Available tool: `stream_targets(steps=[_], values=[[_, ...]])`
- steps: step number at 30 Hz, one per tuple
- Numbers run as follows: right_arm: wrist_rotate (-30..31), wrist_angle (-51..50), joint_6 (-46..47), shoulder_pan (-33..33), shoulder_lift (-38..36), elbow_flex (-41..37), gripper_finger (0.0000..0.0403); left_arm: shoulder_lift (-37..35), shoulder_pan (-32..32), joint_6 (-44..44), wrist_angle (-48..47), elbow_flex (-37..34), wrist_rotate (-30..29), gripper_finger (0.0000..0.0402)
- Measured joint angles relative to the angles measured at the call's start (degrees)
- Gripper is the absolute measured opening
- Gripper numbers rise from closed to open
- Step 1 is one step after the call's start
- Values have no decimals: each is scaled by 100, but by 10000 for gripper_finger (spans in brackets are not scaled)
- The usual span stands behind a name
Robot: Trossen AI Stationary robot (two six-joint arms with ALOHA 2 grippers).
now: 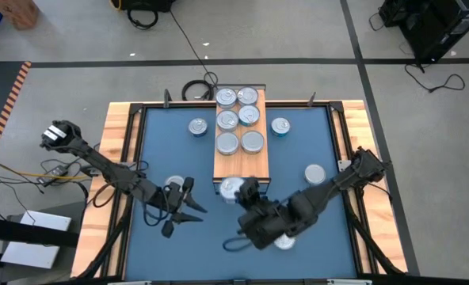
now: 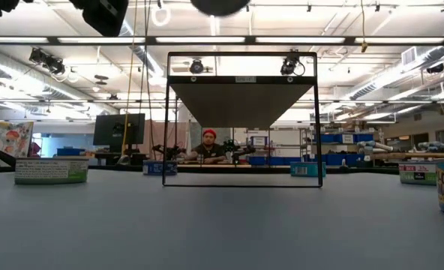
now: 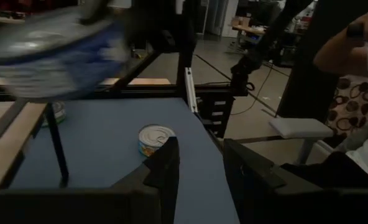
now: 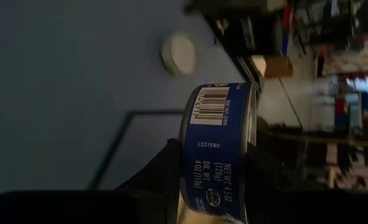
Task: Stack canned seafood by type on shelf
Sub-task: Stack the blue tuna can on top of the other blue tuna can on the shelf
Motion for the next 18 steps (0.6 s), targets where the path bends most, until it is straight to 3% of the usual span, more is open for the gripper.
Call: stream_targets(steps=[18], values=[[76,-917,-617,-1345,-211,96,125,4,280,15,18,0,-9,126]])
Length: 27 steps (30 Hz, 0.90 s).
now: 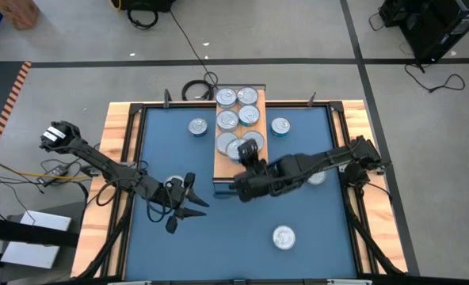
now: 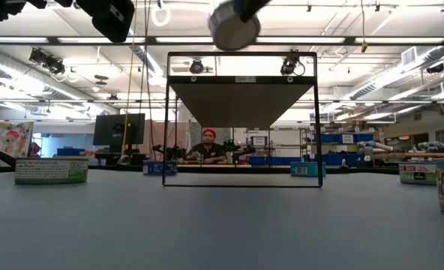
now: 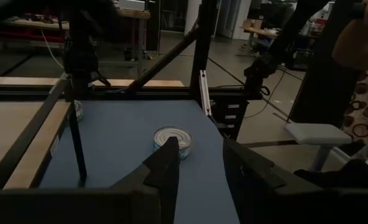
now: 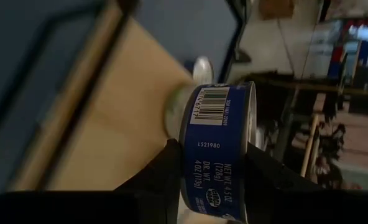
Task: Stack canned seafood by type on shelf
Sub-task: Stack the blue tuna can on top of the other blue tuna can on the shelf
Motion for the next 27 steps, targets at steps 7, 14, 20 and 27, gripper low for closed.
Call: stream_targets(steps=[7,14,20,27], values=[[-70,-297,-27,-765,-167,-4,125,2,-15,-24,0,0,2,126],[-141,-40,-690,-1806,-209,-11,125,2,-15,10,-14,0,2,126],[-594,689,-1164,-2732,-206,-11,125,2,-15,27,-4,0,2,126],[-1241,1237,-1379,-3470,-176,-96,125,2,-15,-4,0,0,2,126]])
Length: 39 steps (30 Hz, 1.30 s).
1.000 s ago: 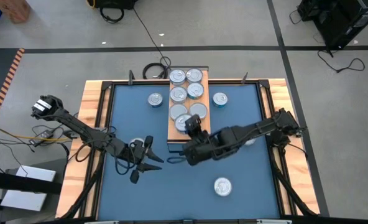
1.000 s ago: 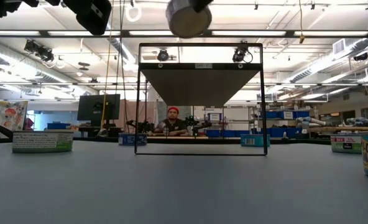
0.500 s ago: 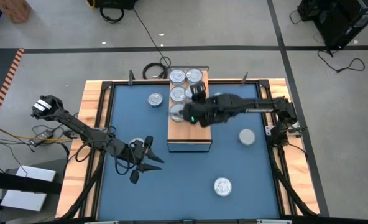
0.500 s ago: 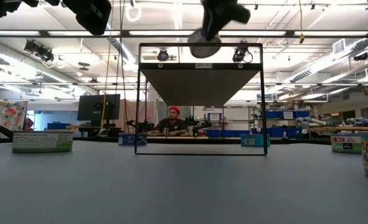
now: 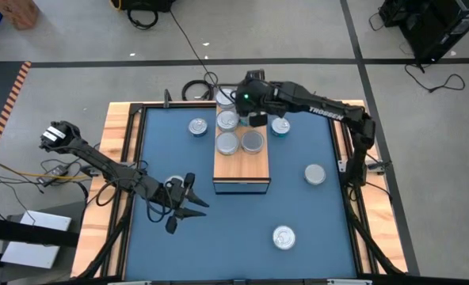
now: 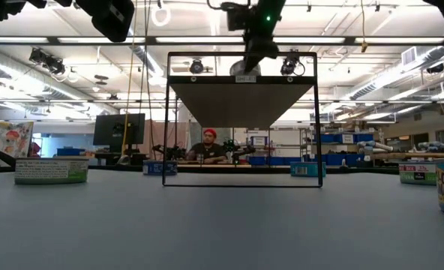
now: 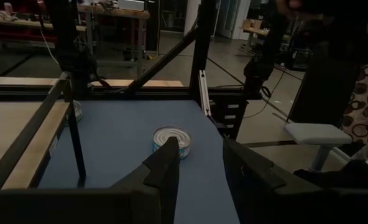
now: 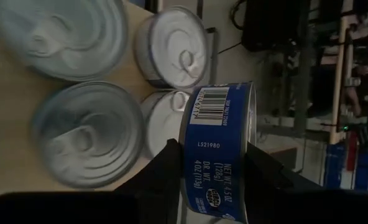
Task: Stack canned seafood by type on shelf
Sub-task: Stack the blue tuna can on top of the other blue tuna can on the shelf
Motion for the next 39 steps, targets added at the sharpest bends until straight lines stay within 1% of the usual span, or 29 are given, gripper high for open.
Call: stream_targets(steps=[5,7,10,13,24,25,30,32,35,39], values=[[-193,484,-212,-254,4,-349,125,0,0,30,2,0,0,126],[-199,812,-352,-314,4,-551,125,0,0,32,2,0,0,126],[-244,869,-412,-423,11,-737,125,0,0,35,4,0,-2,126],[-237,1290,-501,-526,9,-954,125,0,0,37,5,0,-2,126],[-484,1422,-468,-724,0,-1187,125,0,9,52,7,2,-79,126],[-506,1453,-444,-726,0,-1187,128,0,9,52,6,2,-79,126],[-610,1488,-368,-726,0,-1187,180,0,9,52,8,2,-76,126],[-632,1460,-368,-717,0,-1192,189,0,9,52,8,2,-76,126],[-632,1486,-367,-667,0,-1192,183,0,9,52,8,2,-76,126],[-638,1459,-380,-601,2,-1194,154,0,9,52,8,2,-75,126]])
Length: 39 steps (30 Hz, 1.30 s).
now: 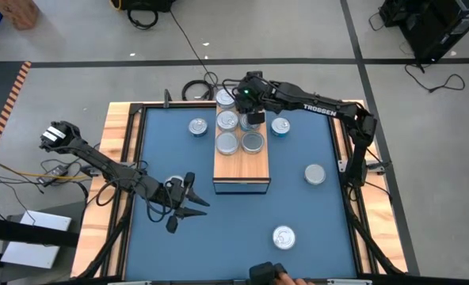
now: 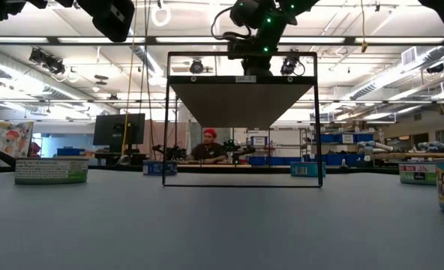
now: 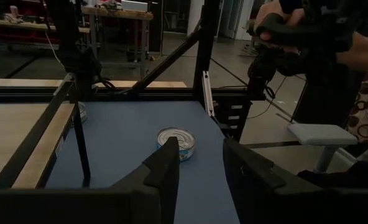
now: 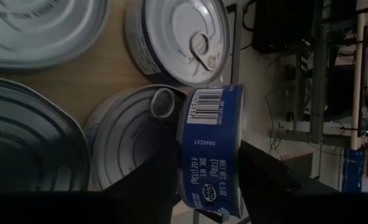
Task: Stack canned seafood by type on shelf
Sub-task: Stack the blue tuna can on top of the other blue tuna can on the shelf
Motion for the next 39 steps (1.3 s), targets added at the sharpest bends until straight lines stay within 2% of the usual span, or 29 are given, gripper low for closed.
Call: stream_targets(steps=[5,12,17,23,32,39], values=[[241,63,-82,70,0,0,117,0,0,-2,-1,0,1,126],[379,30,-270,282,-57,0,11,0,0,-2,0,0,1,126],[328,-1,-176,369,-66,2,19,0,0,-2,-2,0,3,126],[176,-144,-7,381,-66,2,5,0,0,-33,-2,0,3,126],[345,603,12,325,-107,4,13,0,0,-42,-4,0,5,126],[-141,171,415,-28,-76,4,6,0,0,-44,-13,0,3,126]])
